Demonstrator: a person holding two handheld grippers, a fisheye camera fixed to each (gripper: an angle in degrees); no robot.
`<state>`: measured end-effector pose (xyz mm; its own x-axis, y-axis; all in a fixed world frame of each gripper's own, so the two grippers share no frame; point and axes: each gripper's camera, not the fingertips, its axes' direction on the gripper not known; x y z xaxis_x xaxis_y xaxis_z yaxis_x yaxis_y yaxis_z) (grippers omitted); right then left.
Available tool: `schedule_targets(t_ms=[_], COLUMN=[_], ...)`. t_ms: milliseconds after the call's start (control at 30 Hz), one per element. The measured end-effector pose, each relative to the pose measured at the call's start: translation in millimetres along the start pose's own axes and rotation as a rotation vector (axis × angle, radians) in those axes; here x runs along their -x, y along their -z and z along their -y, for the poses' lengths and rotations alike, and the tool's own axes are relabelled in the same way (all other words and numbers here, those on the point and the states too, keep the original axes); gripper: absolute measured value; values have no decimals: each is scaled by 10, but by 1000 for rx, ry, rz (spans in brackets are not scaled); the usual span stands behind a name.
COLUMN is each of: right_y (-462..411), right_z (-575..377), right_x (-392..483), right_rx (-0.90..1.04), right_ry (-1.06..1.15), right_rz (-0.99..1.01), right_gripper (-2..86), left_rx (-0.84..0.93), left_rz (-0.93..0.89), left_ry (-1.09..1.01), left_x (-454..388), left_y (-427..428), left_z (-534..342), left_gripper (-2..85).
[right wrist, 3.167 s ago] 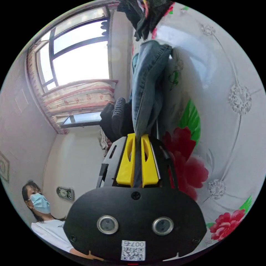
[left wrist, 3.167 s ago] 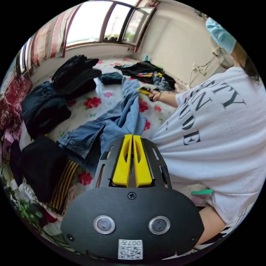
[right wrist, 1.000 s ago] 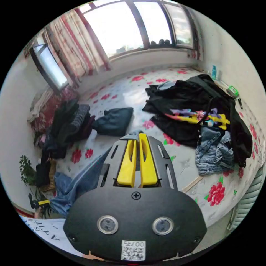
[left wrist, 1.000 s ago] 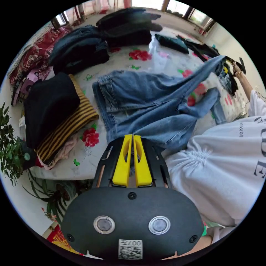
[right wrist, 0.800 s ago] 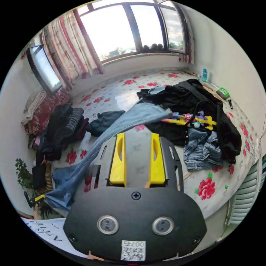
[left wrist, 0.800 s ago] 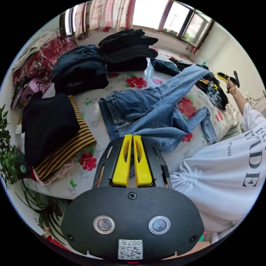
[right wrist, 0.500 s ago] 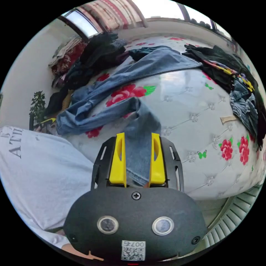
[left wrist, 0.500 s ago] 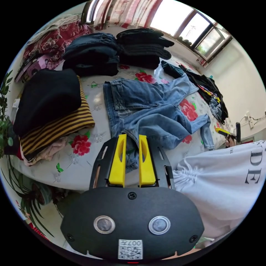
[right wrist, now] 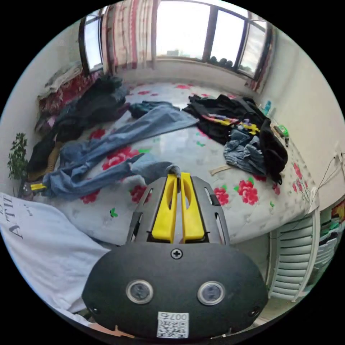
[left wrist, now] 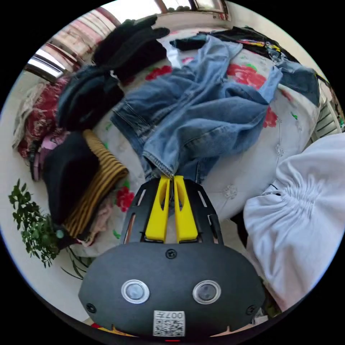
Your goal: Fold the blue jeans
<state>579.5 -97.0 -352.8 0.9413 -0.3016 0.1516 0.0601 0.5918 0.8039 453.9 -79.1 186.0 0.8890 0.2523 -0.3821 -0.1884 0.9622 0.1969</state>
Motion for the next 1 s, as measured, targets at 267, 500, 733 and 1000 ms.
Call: schedule_targets(t_ms=[267,500,733,1000], right_y=[1000,-174,-464,-1351], right_z=[-82,-323,-1091,-1370], right_x=[-1786,-2332,-2529,-2622], right_rx=[-175,167,189,428], right_ry=[-444,-525,-606,-625], right_rz=[188,110,124,98], right_gripper=[2,30,61,70], left_rx=[-130,121,75,80], left_rz=[-38,-139,-160,-270], left_ry=[-5,-11,288,545], left_x=[165,-332,53,494], left_y=[607,-81,254,-161], left_z=[-492,-581,-1025,-796], left_gripper=[0,52,57,71])
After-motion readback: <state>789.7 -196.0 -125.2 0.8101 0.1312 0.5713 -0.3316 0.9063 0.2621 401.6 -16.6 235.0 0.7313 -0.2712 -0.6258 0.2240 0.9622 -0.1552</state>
